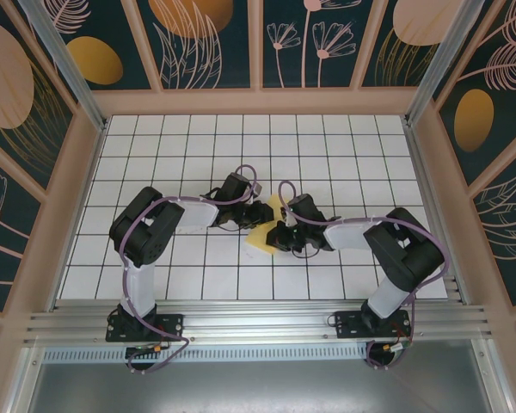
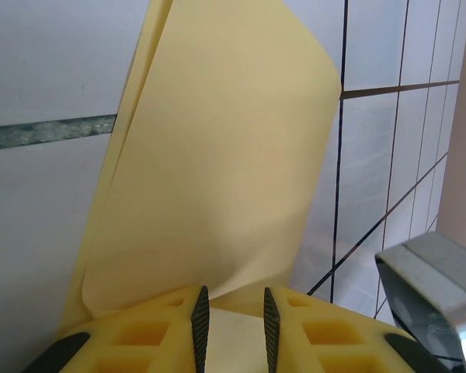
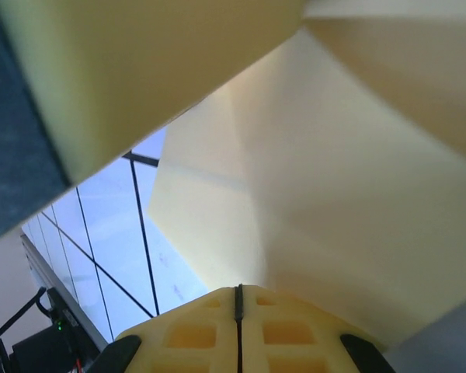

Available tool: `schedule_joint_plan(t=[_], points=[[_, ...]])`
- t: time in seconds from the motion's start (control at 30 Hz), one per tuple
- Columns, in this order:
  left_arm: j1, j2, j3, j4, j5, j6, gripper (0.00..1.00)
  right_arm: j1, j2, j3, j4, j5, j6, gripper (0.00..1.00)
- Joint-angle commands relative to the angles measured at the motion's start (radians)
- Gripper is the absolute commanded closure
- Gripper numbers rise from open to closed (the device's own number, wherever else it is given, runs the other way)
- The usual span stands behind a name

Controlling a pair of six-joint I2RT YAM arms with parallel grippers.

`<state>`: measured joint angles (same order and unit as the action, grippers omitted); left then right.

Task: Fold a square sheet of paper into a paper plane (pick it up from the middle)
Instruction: Fold the triangle a second time at the center of the table.

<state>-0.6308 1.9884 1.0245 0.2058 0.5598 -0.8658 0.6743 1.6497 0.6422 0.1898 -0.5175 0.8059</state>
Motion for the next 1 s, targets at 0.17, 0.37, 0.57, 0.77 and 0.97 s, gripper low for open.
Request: schedule_joint_plan(t=[0.17, 0.37, 0.57, 0.77, 0.97], points=[[-0.001, 0.004, -0.022, -0.065, -0.054, 0.010, 0.71, 0.009, 0.023, -0.017, -0.086, 0.039, -0.026, 0.93], [-0.001, -0.008, -0.012, -0.070, -0.053, 0.015, 0.70, -0.004, 0.067, -0.045, -0.043, 0.003, -0.006, 0.95], [0.000, -0.098, -0.002, -0.052, -0.036, 0.000, 0.66, -0.007, 0.077, -0.055, -0.044, 0.008, 0.007, 0.97], [0.000, -0.114, -0.018, 0.019, 0.056, -0.069, 0.71, -0.009, 0.075, -0.046, -0.048, 0.019, 0.007, 0.98], [-0.004, -0.088, -0.046, 0.064, 0.099, -0.101, 0.76, -0.009, 0.075, -0.042, -0.044, 0.025, 0.010, 1.00]])
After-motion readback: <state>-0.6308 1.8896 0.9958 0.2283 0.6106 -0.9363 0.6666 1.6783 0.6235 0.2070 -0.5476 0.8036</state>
